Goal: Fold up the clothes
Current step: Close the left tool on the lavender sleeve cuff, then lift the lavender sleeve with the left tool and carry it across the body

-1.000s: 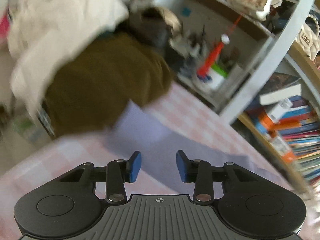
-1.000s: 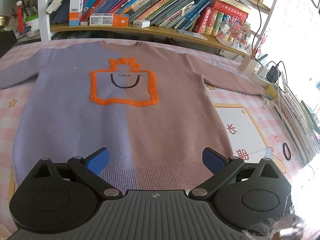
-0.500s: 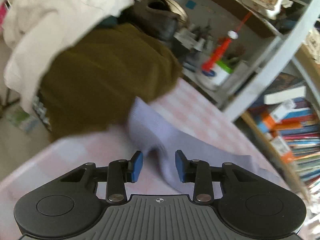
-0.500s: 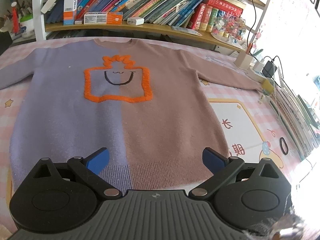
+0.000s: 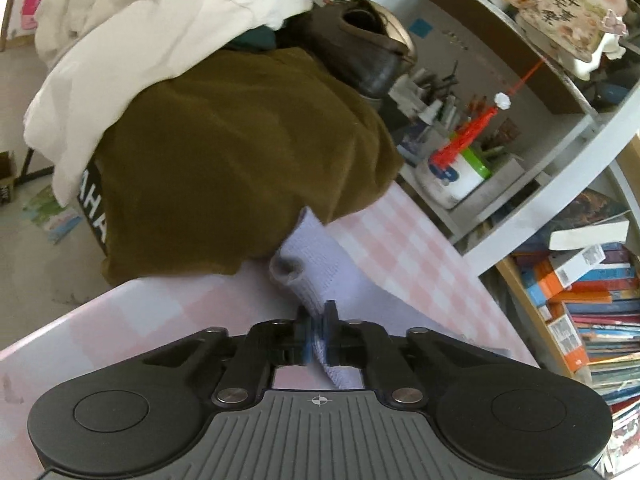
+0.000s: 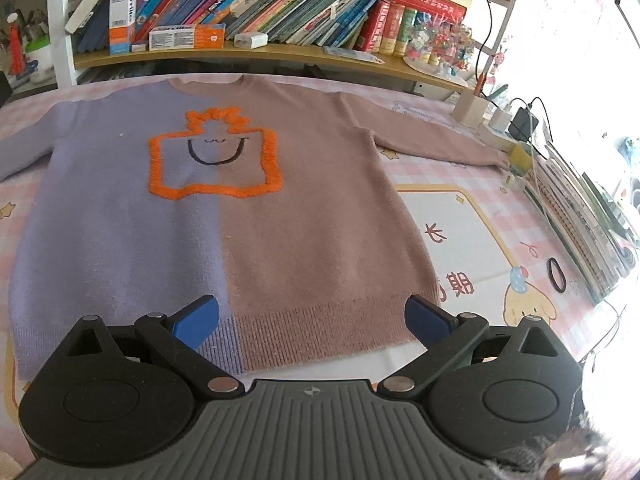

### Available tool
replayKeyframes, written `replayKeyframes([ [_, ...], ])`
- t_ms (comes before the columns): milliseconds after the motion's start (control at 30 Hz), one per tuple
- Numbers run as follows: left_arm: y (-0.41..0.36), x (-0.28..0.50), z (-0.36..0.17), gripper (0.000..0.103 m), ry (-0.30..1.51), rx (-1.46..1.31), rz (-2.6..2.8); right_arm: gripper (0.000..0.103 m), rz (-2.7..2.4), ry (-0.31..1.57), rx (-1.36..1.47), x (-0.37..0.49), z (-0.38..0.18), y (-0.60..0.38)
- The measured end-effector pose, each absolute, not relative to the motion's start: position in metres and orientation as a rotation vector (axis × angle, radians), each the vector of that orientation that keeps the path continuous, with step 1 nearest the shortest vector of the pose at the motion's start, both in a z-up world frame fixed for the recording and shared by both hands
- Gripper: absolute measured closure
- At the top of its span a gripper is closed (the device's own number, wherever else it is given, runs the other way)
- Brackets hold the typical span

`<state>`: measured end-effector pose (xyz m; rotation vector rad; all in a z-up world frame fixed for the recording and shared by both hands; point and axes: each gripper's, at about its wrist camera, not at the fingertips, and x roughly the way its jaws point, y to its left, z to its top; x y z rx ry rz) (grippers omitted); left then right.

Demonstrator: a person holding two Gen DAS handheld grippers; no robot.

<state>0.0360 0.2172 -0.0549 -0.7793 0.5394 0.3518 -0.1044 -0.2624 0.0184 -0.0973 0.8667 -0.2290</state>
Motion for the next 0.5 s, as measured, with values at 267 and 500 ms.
replayKeyframes([
  [267,0.204,0.020,-0.019,0.100,0.444,-0.733,0.299,0.003,-0.204,0.855,-0.095,-0.102,0.017,-0.264],
  [500,0.187,0.018,0.005,0.100,0.374,-0.732,0.253,0.003,-0.157,0.840,-0.093,-0.097,0.017,-0.270],
])
